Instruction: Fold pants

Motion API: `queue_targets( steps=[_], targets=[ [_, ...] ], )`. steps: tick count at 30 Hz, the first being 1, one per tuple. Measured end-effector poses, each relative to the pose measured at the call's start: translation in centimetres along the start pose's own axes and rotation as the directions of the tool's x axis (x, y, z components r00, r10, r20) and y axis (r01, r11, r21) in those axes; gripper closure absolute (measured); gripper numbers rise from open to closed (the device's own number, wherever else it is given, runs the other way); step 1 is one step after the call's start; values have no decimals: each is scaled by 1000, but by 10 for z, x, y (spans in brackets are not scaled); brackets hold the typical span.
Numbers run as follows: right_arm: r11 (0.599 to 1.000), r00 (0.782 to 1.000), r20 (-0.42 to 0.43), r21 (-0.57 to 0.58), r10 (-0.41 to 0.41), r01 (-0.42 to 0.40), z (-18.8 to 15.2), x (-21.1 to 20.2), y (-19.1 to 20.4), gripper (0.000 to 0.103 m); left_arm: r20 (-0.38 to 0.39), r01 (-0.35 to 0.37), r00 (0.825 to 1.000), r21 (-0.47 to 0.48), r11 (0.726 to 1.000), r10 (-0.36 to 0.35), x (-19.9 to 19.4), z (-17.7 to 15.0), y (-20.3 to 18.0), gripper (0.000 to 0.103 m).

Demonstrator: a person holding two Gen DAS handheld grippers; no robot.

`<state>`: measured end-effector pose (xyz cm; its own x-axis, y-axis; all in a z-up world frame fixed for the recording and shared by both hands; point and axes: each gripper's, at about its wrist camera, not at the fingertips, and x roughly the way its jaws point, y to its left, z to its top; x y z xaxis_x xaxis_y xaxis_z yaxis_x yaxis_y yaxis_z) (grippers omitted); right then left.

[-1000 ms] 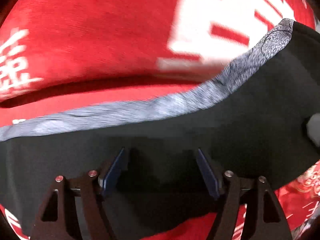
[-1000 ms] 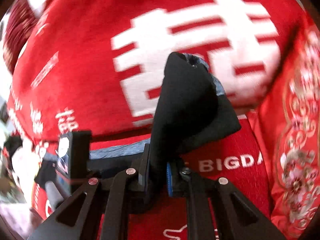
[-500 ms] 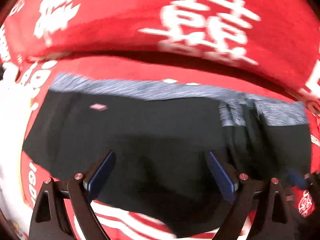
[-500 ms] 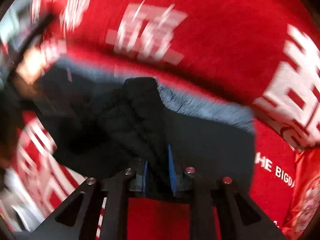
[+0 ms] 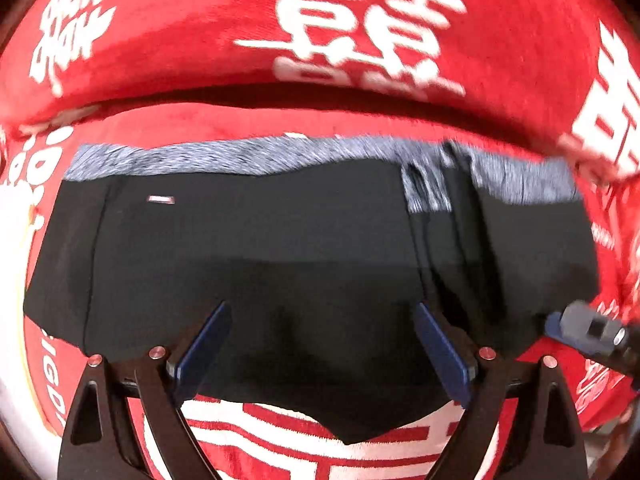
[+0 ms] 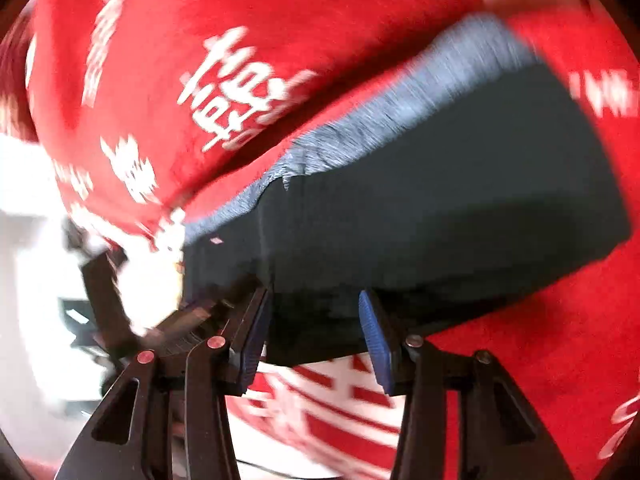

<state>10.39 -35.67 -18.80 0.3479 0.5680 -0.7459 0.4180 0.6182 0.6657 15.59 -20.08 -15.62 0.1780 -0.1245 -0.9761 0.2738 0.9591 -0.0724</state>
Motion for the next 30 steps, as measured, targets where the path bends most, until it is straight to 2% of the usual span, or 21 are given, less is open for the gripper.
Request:
queue_targets(
  steps=[4,8,9,10,11,13,15,17,19,21,22,23,25,26,27,29,30],
  targets=[
    [978,994,2,180,106,-104,-4,9,-27,53,-25,57,998,-16,998,-58,7,-7,-10,10],
    [953,987,47,258,153,-160,1,15,-40,53,-42,46,998,13,999,-45,21,-13,-25,10],
    [941,985,54,291,163,-172,10,20,-46,58,-45,32,998,21,999,-31,24,-14,-29,10],
    [931,984,60,317,170,-181,11,21,-50,70,-44,24,999,20,1000,-23,23,-15,-30,10],
    [921,983,59,342,175,-185,11,20,-54,98,-41,17,999,14,1000,-16,20,-16,-30,10],
    [927,985,43,334,165,-170,13,18,-50,98,-25,8,1000,-11,1000,-8,8,-17,-23,10],
    [962,988,15,229,151,-150,10,9,-29,98,-10,-7,1000,-27,1000,6,-3,-20,-16,10],
    [983,994,-34,155,105,-99,6,12,-14,98,0,-25,1000,-35,999,25,-11,-21,-9,10],
    [991,994,-98,127,47,-34,0,27,-10,98,4,-53,999,-29,998,53,-16,-20,-7,10],
    [995,991,-129,91,-18,30,-1,40,-13,95,8,-57,998,-25,998,57,-19,-15,-8,10],
    [996,991,-134,83,-23,34,0,42,-12,95,12,-50,999,-24,998,50,-23,-12,-12,10],
    [996,990,-141,83,-13,25,1,40,-11,92,22,-39,999,-17,999,40,-27,-7,-17,10],
    [999,988,-153,47,-18,26,2,28,-2,76,38,-31,999,-1,1000,31,-31,-2,-27,10],
    [999,989,-144,16,-40,42,2,19,2,64,46,-24,999,11,1000,23,-35,-1,-37,10],
    [997,990,-123,-27,-69,66,2,8,7,61,54,-14,998,16,1000,13,-37,2,-44,10],
    [984,989,-38,-111,-145,140,5,-19,15,61,70,12,997,31,999,-14,-44,11,-64,10],
    [971,983,34,-147,-183,186,11,-39,18,61,76,20,997,39,999,-23,-46,14,-71,10]
  ],
)
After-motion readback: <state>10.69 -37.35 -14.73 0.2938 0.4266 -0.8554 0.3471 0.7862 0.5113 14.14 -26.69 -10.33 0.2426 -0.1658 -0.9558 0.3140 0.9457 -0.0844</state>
